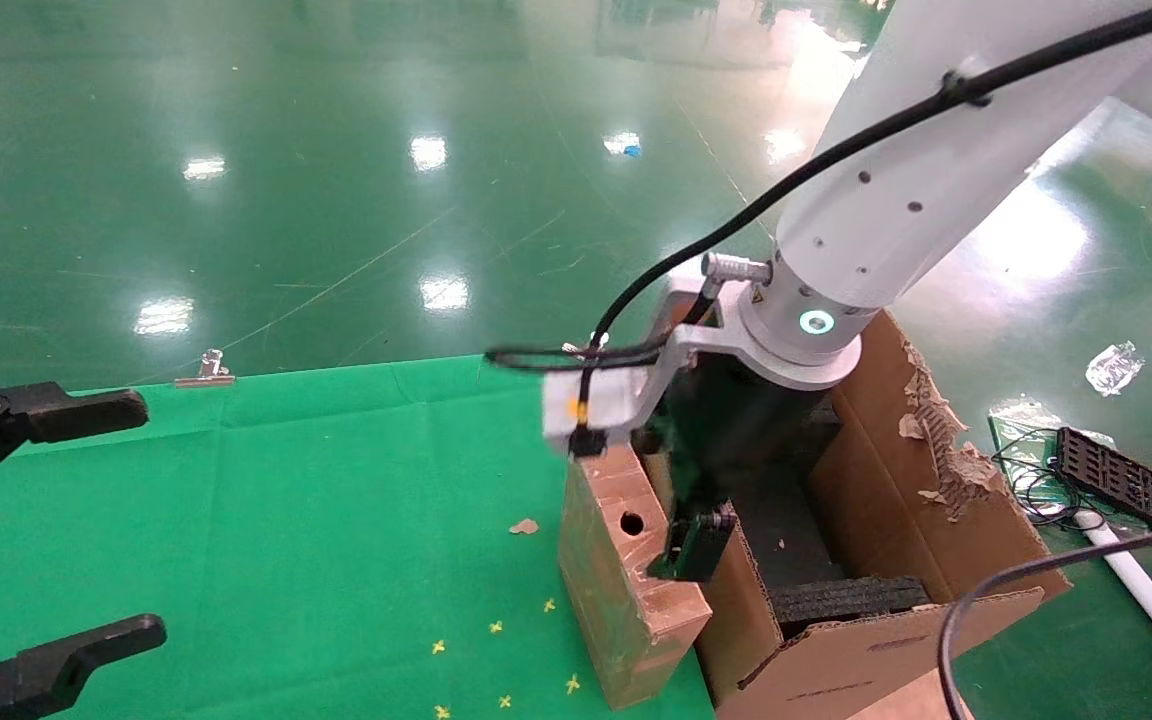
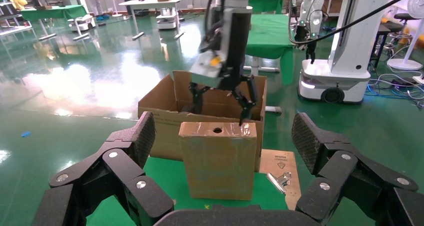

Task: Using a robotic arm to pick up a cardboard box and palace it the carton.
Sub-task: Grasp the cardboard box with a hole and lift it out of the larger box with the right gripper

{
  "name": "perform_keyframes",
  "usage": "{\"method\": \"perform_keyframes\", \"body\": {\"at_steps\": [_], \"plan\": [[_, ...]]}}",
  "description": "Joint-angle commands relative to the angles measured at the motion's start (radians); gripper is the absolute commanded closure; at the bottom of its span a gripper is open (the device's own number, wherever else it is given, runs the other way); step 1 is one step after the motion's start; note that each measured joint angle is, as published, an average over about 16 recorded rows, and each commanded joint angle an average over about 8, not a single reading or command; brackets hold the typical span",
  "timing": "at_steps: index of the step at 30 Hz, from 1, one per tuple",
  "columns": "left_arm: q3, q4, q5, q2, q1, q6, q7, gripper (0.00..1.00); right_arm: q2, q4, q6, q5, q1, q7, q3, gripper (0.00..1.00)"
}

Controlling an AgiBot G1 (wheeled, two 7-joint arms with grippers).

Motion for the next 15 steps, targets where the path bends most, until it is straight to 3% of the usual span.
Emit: {"method": "perform_keyframes", "body": {"at_steps": [1,6,11,15], "plan": [[0.0,0.0,0.0,0.0,0.0,0.0,0.0,0.0,-0.011,-0.004,0.005,-0.025,0.009,0.129,-0.017,0.0],[0.0,0.0,0.0,0.0,0.0,0.0,0.0,0.0,-0.017,-0.108,0.001,0.078,-0.031,0.363,-0.015,0.0],[0.001,0.0,-0.001,0.0,0.0,0.0,0.0,0.0,-0.001,-0.223,0.015,0.166,-0.081,0.448,-0.005,0.0],[0.001,0.0,-0.001,0.0,0.0,0.0,0.001,0.0,-0.006,-0.273,0.026,0.174,-0.104,0.481,-0.012,0.0]]}}
